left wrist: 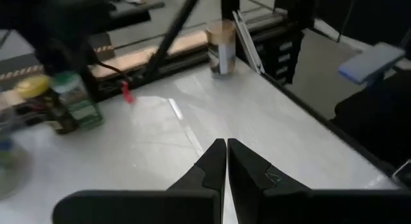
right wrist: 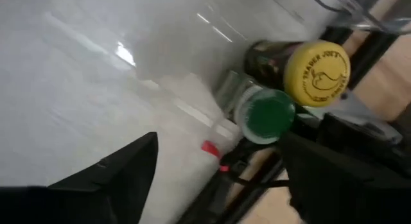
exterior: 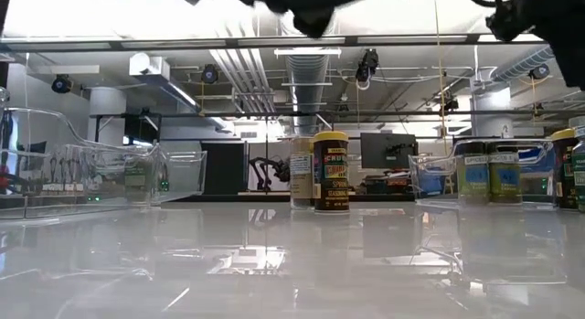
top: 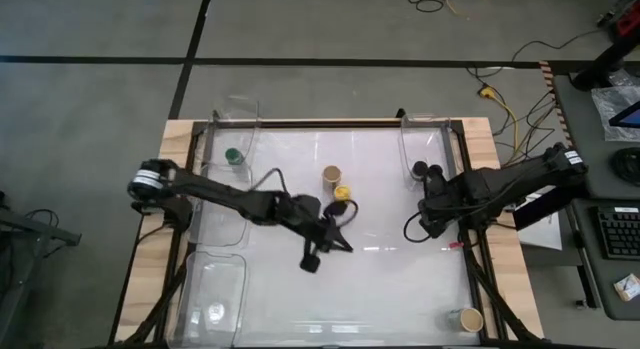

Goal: Sort spices by type
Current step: Put the green spice bottle into the top left transparent bin

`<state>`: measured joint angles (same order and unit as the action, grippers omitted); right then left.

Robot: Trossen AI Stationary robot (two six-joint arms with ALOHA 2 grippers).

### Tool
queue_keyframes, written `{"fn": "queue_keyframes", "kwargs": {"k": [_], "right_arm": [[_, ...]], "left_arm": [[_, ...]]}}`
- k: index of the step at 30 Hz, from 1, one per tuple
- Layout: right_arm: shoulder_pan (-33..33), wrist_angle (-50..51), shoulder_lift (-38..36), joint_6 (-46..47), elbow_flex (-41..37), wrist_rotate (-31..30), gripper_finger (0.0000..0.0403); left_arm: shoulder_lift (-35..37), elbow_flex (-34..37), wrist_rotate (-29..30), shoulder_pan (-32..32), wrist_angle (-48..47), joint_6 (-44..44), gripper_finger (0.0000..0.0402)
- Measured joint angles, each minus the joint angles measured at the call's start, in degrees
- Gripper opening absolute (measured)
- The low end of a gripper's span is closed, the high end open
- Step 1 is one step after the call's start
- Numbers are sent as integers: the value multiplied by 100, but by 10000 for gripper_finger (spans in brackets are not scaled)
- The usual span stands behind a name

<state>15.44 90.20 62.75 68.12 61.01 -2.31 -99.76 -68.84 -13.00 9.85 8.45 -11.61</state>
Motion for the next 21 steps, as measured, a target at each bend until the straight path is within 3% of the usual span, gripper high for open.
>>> {"fn": "queue_keyframes", "kwargs": {"k": [6, 9, 14, 21], "right_arm": [[-183, -25, 511, -1114, -50, -45, 335], [-379, -26, 653, -1330, -139, 305, 327], [-742, -12, 589, -1755, -470, 886, 312], [-1218, -15, 329, -1726, -831, 770, 316]], "left_arm": [[-666, 4, -10, 36, 755, 104, 0], [-885, 4, -6, 34, 1050, 160, 0], [-1111, 4, -6, 34, 1611, 163, 0], [-1174, 2, 3, 34, 1875, 214, 0]]}}
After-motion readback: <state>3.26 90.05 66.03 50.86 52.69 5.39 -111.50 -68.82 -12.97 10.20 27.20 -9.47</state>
